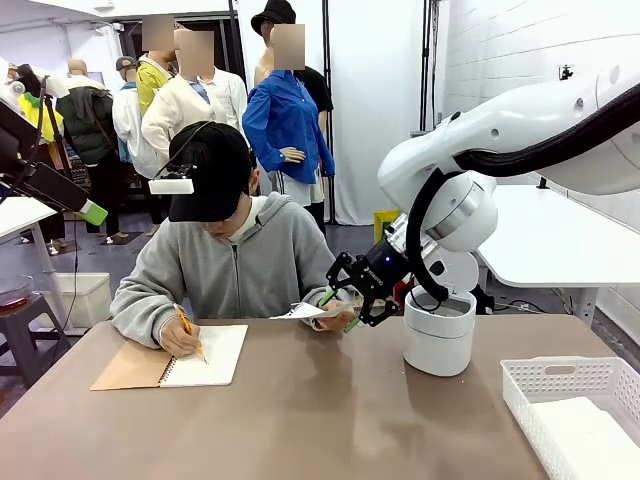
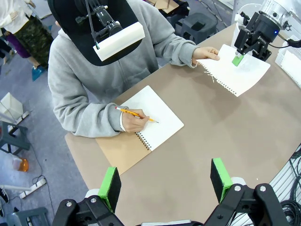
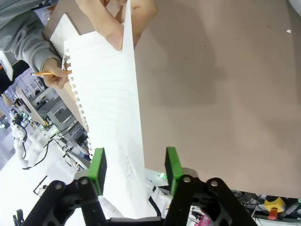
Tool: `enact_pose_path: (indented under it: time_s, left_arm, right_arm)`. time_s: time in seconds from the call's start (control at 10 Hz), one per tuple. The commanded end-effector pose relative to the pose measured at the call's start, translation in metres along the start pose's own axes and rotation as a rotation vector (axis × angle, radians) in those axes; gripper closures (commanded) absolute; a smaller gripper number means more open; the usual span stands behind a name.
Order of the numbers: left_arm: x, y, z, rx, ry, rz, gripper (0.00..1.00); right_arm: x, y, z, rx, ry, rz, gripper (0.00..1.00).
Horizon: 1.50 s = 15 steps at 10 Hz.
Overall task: Sort the paper based on its condition.
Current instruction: If a person hands you a paper, place it in the Organizing basket , and if it's crumpled, put it in the Trash can.
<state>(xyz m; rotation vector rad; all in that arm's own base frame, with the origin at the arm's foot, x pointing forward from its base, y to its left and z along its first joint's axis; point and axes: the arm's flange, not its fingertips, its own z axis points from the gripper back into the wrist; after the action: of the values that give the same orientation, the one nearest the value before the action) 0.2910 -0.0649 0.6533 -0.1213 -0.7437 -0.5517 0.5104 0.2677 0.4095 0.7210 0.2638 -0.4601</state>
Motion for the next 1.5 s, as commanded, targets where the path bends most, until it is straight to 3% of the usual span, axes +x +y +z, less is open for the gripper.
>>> enact_pose_path:
  time_s: [0.0,0.7,1.2,1.3,1.4]
  left_arm:
    - [0.0,0.0,0.0,0.001,-0.003,0.0,0.0]
    - [0.0,0.0,0.0,0.001,-0.003,0.0,0.0]
    - [0.0,0.0,0.0,0.001,-0.003,0.0,0.0]
    - [0.0,0.0,0.0,0.001,-0.003,0.0,0.0]
    - [0.0,0.0,0.0,0.001,-0.003,0.0,0.0]
  right_arm:
    - [0.005,0.002,-0.002,0.027,0.023,0.001,1.0]
    - [0.001,0.001,0.0,0.008,0.073,0.043,1.0]
    - [-0.024,0.012,0.022,0.014,0.13,0.112,1.0]
    - [-0.037,0.015,0.031,-0.016,0.15,0.162,1.0]
    - [-0.054,0.018,0.04,-0.124,0.17,0.255,1.0]
